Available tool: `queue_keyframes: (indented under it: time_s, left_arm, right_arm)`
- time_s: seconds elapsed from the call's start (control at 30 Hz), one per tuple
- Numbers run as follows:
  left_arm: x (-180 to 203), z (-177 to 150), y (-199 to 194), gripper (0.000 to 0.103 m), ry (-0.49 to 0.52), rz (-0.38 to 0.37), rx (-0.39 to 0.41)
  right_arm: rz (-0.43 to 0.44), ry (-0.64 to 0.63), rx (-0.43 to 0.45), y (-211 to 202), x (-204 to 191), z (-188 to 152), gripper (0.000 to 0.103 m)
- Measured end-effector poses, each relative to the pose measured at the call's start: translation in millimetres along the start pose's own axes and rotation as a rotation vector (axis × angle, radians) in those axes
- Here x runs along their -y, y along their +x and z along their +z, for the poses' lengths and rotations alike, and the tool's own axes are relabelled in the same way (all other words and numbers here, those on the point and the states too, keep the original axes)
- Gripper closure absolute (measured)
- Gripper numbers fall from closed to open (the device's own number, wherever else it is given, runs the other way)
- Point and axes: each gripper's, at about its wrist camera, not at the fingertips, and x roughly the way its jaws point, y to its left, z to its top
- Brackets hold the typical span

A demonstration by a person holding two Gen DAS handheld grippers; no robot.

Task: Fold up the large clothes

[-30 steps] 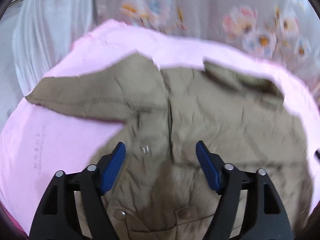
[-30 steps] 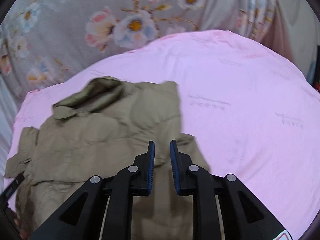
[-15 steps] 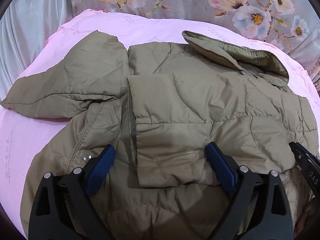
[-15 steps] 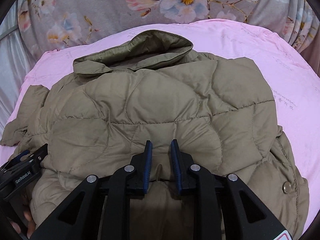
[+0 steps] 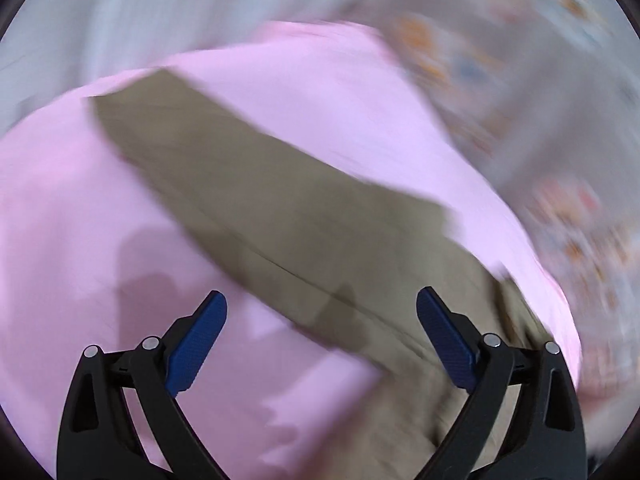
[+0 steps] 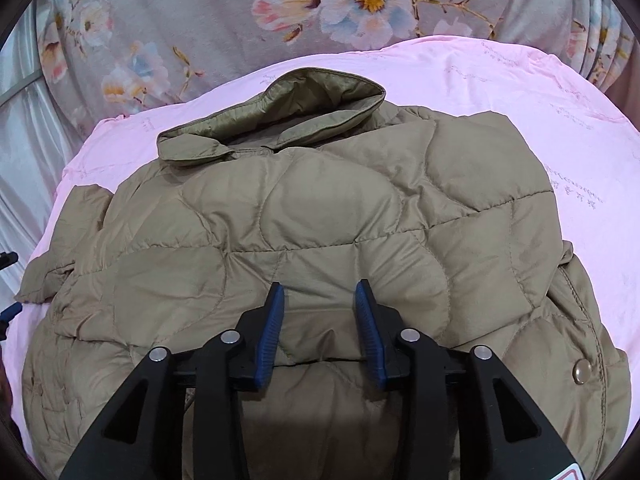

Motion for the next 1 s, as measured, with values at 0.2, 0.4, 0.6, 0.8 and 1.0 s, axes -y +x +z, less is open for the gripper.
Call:
queue_keyframes:
  time_s: [0.2,0.4,0.6,0.8,1.0]
  left_arm:
    - [-92,47,29,0.012,-0.303,0.016,-0.006]
    - [-82,59,43,0.083,-0.287,0.0,-0.024]
    - [-21,69,5,0.098,-0.092,-0.018,0.075]
    - [129,35,-96,0.098,0.274,-0.182,0.216]
    - [252,-73,-159,0.096,0.575,-0.419,0.181]
  right_arm:
    - [-0.01,-0.012,-0.002,1,-3,0,0.062]
    - [-0.021,-0.018,-0.003,1,-5,0,0.06]
    - [-0.025,-0.016,0.001,0,-4,0,0.054]
    - [-0.034,0.005,0.053,-14,-2,0,0.036]
    - [-0.006,0.128,0.123,-60,27,-7,0.031]
